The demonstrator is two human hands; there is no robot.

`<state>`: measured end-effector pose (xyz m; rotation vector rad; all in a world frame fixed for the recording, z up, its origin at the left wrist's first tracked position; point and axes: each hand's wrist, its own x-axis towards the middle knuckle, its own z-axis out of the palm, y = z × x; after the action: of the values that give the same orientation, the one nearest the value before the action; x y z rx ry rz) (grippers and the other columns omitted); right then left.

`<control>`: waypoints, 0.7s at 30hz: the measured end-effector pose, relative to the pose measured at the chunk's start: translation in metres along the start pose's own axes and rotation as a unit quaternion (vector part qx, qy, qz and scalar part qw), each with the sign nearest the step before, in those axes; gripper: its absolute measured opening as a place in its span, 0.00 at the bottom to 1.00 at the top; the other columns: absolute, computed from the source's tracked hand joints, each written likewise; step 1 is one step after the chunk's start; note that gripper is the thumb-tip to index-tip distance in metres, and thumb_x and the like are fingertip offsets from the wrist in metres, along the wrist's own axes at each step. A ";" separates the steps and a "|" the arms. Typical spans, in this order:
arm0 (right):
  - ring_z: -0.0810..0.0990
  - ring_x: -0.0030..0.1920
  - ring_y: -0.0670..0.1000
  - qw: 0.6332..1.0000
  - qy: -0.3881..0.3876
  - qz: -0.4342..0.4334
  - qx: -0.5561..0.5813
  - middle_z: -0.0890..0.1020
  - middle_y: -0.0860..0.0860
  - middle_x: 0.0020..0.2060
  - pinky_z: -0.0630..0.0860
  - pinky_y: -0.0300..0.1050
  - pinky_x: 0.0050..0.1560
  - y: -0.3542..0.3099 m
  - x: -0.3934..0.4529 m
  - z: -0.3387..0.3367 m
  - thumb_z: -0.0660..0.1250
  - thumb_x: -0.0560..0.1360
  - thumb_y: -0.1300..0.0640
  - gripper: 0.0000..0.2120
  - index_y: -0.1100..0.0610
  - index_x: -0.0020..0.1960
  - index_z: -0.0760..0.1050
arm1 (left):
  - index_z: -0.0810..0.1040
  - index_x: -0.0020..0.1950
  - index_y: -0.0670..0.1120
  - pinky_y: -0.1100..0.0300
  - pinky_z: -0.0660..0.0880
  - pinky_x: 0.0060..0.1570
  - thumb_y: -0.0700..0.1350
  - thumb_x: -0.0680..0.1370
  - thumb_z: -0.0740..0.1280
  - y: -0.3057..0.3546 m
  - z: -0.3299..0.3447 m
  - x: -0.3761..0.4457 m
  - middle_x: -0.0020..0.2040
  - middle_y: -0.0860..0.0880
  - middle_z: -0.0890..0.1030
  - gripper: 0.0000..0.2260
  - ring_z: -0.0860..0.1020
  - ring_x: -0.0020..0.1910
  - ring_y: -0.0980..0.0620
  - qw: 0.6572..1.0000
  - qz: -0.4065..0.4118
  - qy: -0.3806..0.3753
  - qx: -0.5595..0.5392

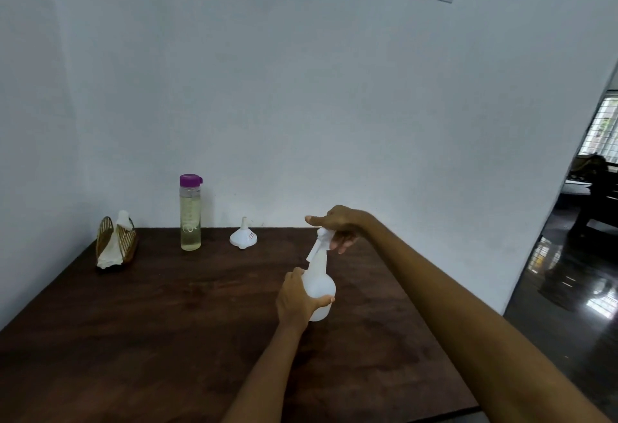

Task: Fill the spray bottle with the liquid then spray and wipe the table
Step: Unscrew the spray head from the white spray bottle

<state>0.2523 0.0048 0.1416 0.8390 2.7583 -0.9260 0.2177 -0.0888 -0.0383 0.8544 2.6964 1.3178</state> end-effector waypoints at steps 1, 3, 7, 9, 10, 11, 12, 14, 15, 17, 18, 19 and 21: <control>0.84 0.34 0.54 1.000 -0.013 0.005 -0.018 0.83 0.64 0.47 0.80 0.41 0.33 -0.001 -0.002 -0.008 0.65 0.76 0.46 0.20 0.65 0.48 0.78 | 0.68 0.66 0.46 0.63 0.71 0.52 0.59 0.65 0.76 0.000 0.000 0.000 0.62 0.50 0.73 0.36 0.73 0.61 0.52 1.000 0.000 -0.001 0.001; 0.82 0.39 0.57 0.998 -0.040 -0.001 -0.038 0.79 0.67 0.57 0.81 0.40 0.34 -0.001 -0.009 -0.023 0.64 0.75 0.61 0.14 0.70 0.57 0.76 | 0.68 0.66 0.47 0.63 0.71 0.52 0.59 0.65 0.76 0.000 0.001 0.000 0.62 0.50 0.73 0.35 0.73 0.61 0.52 1.000 -0.002 0.000 -0.002; 0.78 0.35 0.50 0.998 0.027 -0.061 0.006 0.76 0.57 0.48 0.78 0.36 0.24 0.002 -0.030 -0.047 0.62 0.74 0.68 0.16 0.65 0.62 0.72 | 0.67 0.67 0.47 0.62 0.72 0.55 0.59 0.65 0.76 0.001 0.000 -0.001 0.63 0.50 0.73 0.37 0.72 0.62 0.52 1.000 -0.006 0.003 -0.006; 0.80 0.32 0.51 0.994 0.056 -0.088 0.027 0.74 0.55 0.47 0.76 0.37 0.23 0.007 -0.038 -0.054 0.64 0.73 0.69 0.19 0.60 0.62 0.70 | 0.67 0.68 0.46 0.62 0.72 0.54 0.59 0.65 0.76 0.001 0.000 -0.001 0.63 0.49 0.73 0.37 0.72 0.62 0.52 1.000 -0.005 0.004 -0.005; 0.80 0.31 0.52 0.992 0.076 -0.095 0.029 0.75 0.54 0.45 0.76 0.38 0.24 0.010 -0.041 -0.058 0.64 0.72 0.69 0.19 0.59 0.62 0.68 | 0.67 0.67 0.46 0.62 0.72 0.54 0.59 0.65 0.76 0.002 -0.001 -0.001 0.63 0.49 0.73 0.37 0.73 0.62 0.52 1.000 -0.004 0.003 -0.005; 0.79 0.30 0.53 0.990 0.102 -0.098 0.028 0.75 0.53 0.42 0.75 0.38 0.25 0.012 -0.044 -0.061 0.65 0.72 0.68 0.19 0.59 0.61 0.68 | 0.68 0.67 0.46 0.62 0.72 0.54 0.59 0.65 0.76 0.002 -0.001 -0.001 0.63 0.49 0.73 0.37 0.73 0.62 0.52 1.000 -0.005 0.002 -0.003; 0.79 0.29 0.53 0.986 0.129 -0.102 0.027 0.76 0.53 0.40 0.73 0.38 0.26 0.013 -0.047 -0.066 0.65 0.71 0.67 0.18 0.60 0.59 0.69 | 0.68 0.67 0.46 0.62 0.72 0.53 0.59 0.64 0.76 0.002 -0.001 -0.001 0.62 0.49 0.73 0.37 0.73 0.61 0.52 1.000 -0.005 0.002 -0.002; 0.79 0.28 0.53 0.977 0.175 -0.124 0.020 0.79 0.55 0.38 0.70 0.38 0.27 0.013 -0.053 -0.077 0.67 0.69 0.66 0.15 0.61 0.56 0.75 | 0.68 0.66 0.46 0.61 0.72 0.53 0.58 0.64 0.77 0.003 -0.002 -0.002 0.61 0.49 0.74 0.36 0.73 0.61 0.51 1.000 -0.008 0.002 -0.005; 0.78 0.27 0.52 0.972 0.190 -0.136 0.019 0.79 0.54 0.36 0.69 0.37 0.26 0.013 -0.057 -0.083 0.67 0.69 0.66 0.14 0.61 0.54 0.77 | 0.69 0.65 0.46 0.61 0.72 0.52 0.58 0.64 0.77 0.003 -0.002 -0.002 0.61 0.49 0.74 0.36 0.73 0.60 0.51 1.000 -0.009 0.002 -0.007; 0.78 0.25 0.49 0.965 0.215 -0.152 0.024 0.80 0.52 0.34 0.67 0.33 0.22 0.013 -0.066 -0.094 0.67 0.68 0.66 0.12 0.60 0.51 0.79 | 0.69 0.65 0.45 0.61 0.71 0.51 0.58 0.64 0.77 0.003 -0.001 -0.002 0.61 0.49 0.74 0.35 0.73 0.60 0.51 1.000 -0.013 0.002 -0.010; 0.77 0.22 0.46 0.961 0.226 -0.157 0.027 0.80 0.51 0.35 0.66 0.32 0.21 0.013 -0.070 -0.099 0.66 0.68 0.66 0.11 0.59 0.49 0.79 | 0.69 0.65 0.46 0.61 0.71 0.51 0.58 0.64 0.77 0.003 -0.001 -0.002 0.61 0.49 0.74 0.35 0.73 0.60 0.51 1.000 -0.015 0.002 -0.011; 0.76 0.21 0.44 0.958 0.235 -0.163 0.028 0.81 0.50 0.35 0.65 0.31 0.20 0.014 -0.074 -0.105 0.66 0.68 0.66 0.10 0.59 0.48 0.80 | 0.69 0.64 0.46 0.61 0.71 0.50 0.58 0.63 0.77 0.003 -0.001 -0.003 0.61 0.49 0.74 0.35 0.73 0.60 0.51 1.000 -0.017 0.003 -0.012; 0.75 0.22 0.43 0.953 0.246 -0.176 0.008 0.80 0.47 0.33 0.65 0.30 0.21 0.016 -0.082 -0.114 0.67 0.69 0.65 0.10 0.57 0.49 0.80 | 0.69 0.65 0.45 0.61 0.71 0.51 0.58 0.63 0.77 0.004 0.000 -0.002 0.61 0.49 0.74 0.35 0.73 0.60 0.51 1.000 -0.017 0.003 -0.013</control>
<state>0.3368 0.0439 0.2478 0.6633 3.4223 -0.8867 0.2213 -0.0882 -0.0358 0.7985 2.6790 1.3490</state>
